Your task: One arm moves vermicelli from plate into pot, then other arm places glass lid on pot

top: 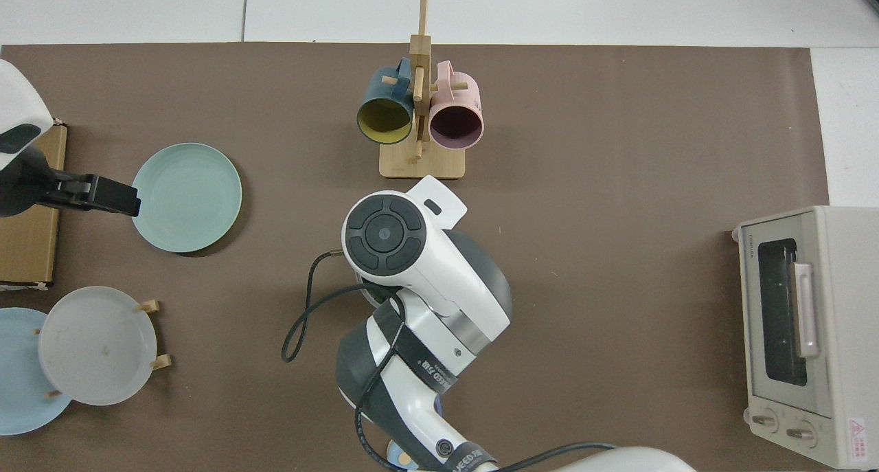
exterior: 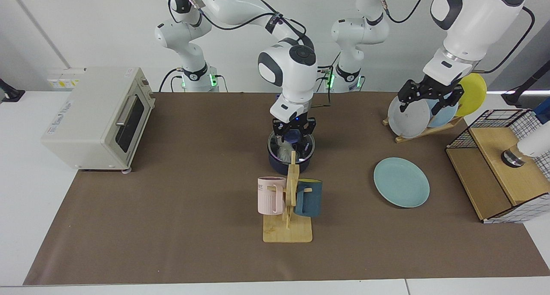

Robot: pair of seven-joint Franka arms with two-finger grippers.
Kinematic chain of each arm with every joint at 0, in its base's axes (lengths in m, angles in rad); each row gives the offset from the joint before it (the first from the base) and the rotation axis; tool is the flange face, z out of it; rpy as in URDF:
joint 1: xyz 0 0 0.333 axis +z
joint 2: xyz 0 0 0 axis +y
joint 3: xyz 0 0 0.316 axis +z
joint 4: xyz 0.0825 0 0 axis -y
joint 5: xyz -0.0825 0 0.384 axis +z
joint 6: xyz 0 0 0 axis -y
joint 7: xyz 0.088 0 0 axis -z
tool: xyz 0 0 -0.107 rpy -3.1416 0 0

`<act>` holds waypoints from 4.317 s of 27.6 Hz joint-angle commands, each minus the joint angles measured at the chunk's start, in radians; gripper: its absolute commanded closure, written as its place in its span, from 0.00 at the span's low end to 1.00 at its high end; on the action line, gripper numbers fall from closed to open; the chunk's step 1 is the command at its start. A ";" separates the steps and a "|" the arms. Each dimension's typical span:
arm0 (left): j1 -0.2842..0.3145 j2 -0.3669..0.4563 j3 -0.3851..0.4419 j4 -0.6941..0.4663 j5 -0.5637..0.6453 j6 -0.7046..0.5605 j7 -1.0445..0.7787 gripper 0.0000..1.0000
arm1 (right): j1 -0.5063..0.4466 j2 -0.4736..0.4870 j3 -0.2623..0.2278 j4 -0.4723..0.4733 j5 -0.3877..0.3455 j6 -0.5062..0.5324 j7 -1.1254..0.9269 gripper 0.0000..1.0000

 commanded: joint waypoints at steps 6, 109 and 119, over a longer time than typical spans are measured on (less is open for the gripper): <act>0.000 -0.029 0.003 -0.039 -0.012 0.024 -0.006 0.00 | -0.002 0.001 0.002 -0.020 0.004 0.046 -0.028 1.00; -0.001 -0.027 -0.002 -0.039 -0.012 0.025 -0.007 0.00 | -0.561 -0.323 -0.018 0.065 0.017 -0.336 -0.565 0.01; -0.001 -0.027 -0.002 -0.037 -0.012 0.025 -0.007 0.00 | -0.578 -0.324 -0.022 0.065 0.039 -0.342 -0.562 0.01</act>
